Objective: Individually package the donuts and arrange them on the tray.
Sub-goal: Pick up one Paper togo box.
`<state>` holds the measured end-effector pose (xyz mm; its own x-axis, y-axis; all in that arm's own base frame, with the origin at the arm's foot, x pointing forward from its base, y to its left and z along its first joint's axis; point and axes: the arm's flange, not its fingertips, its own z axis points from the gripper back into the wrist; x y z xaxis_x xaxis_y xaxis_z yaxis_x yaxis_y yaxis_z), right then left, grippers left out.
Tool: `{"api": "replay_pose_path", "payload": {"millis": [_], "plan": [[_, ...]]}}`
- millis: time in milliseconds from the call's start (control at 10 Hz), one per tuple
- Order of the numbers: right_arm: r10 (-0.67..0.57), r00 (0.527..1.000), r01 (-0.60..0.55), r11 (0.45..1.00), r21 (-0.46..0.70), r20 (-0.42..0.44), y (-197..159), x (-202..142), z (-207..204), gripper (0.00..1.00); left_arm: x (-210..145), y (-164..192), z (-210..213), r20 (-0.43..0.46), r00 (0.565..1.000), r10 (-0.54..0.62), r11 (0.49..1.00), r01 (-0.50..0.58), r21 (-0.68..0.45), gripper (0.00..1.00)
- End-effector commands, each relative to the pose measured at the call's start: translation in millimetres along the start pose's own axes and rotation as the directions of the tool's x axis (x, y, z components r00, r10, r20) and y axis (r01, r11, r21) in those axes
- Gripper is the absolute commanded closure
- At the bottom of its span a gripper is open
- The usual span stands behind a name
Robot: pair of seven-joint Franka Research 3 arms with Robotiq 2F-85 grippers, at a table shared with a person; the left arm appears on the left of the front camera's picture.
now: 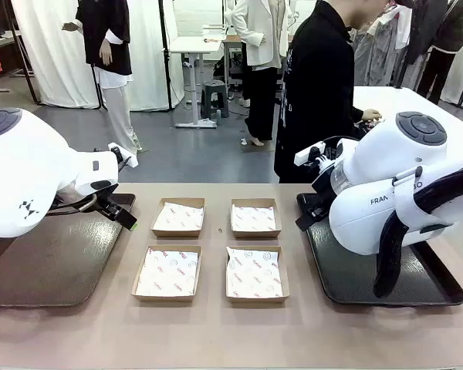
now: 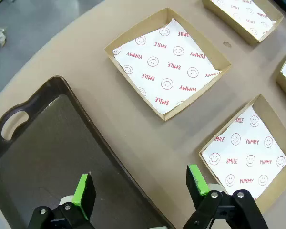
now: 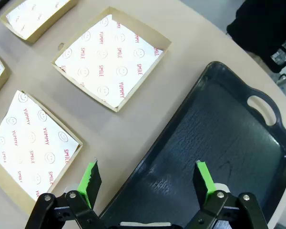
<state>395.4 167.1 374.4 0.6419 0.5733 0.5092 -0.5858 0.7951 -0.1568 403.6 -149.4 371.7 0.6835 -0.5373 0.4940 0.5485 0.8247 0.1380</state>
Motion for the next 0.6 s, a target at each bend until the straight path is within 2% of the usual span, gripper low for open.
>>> {"api": "replay_pose_path", "payload": {"millis": [0,500], "plan": [[0.000,1.000,0.000,1.000,0.000,0.000,-0.1,-0.1,-0.1,0.00,0.0,0.2,0.0,0.001,1.000,0.000,1.000,0.000,0.000,0.00],[0.000,1.000,0.000,1.000,0.000,0.000,-0.1,-0.1,-0.1,0.00,0.0,0.2,0.0,0.001,1.000,0.000,1.000,0.000,0.000,0.00]]}}
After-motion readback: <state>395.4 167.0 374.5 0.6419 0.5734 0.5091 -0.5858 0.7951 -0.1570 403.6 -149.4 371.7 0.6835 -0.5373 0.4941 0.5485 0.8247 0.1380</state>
